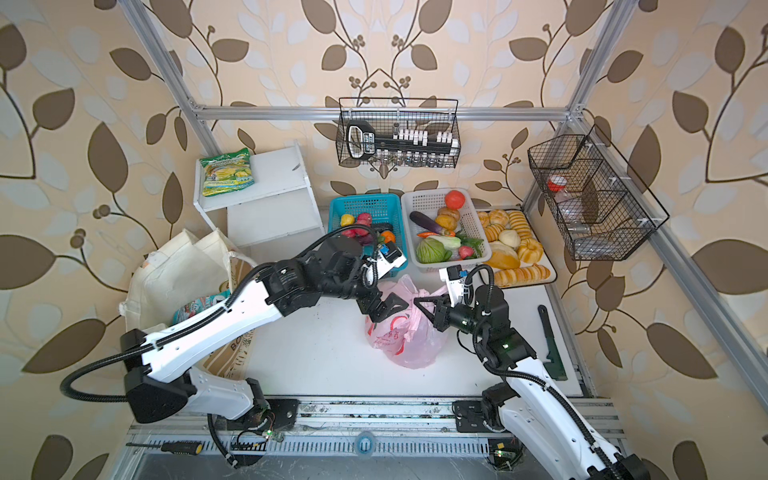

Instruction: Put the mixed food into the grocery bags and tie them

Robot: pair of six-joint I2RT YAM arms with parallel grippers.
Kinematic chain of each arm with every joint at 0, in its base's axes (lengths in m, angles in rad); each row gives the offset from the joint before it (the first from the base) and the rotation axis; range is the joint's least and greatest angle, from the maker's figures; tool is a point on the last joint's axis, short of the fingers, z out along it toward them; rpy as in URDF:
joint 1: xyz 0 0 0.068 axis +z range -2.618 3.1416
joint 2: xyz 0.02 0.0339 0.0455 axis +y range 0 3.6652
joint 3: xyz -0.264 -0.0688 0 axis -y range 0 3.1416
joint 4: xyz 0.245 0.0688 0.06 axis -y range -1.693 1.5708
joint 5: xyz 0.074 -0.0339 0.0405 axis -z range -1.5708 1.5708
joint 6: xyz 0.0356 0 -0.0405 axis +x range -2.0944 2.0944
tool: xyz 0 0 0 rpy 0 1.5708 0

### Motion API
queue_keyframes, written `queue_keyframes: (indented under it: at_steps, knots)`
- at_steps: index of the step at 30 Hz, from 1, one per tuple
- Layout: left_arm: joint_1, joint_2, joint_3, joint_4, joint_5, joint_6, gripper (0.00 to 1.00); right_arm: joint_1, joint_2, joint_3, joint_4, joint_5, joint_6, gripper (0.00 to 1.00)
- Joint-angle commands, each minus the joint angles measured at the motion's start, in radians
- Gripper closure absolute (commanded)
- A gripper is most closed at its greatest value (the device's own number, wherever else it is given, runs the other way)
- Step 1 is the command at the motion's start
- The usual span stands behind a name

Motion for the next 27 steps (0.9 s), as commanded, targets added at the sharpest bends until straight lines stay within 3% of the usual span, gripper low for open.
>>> queue_keyframes:
  at_steps: [1, 7, 12, 19, 27]
  knots:
    - [0.003, 0.063, 0.049, -0.104, 0.113, 0.207, 0.01, -0.002, -0.021, 0.039, 0.041, -0.040, -0.006, 0.82]
    - [0.003, 0.173, 0.140, -0.127, 0.091, 0.252, 0.01, -0.002, -0.038, 0.037, 0.048, -0.056, -0.001, 0.81]
    - [0.003, 0.164, 0.164, -0.125, 0.068, 0.266, 0.01, -0.003, -0.038, 0.043, 0.034, -0.066, -0.011, 0.81]
    - [0.003, 0.027, -0.040, 0.091, 0.118, 0.317, 0.01, -0.006, -0.025, 0.042, 0.062, -0.069, 0.007, 0.80]
    - [0.003, 0.128, 0.059, 0.017, 0.167, 0.343, 0.01, -0.006, -0.014, 0.037, 0.100, -0.091, 0.040, 0.80]
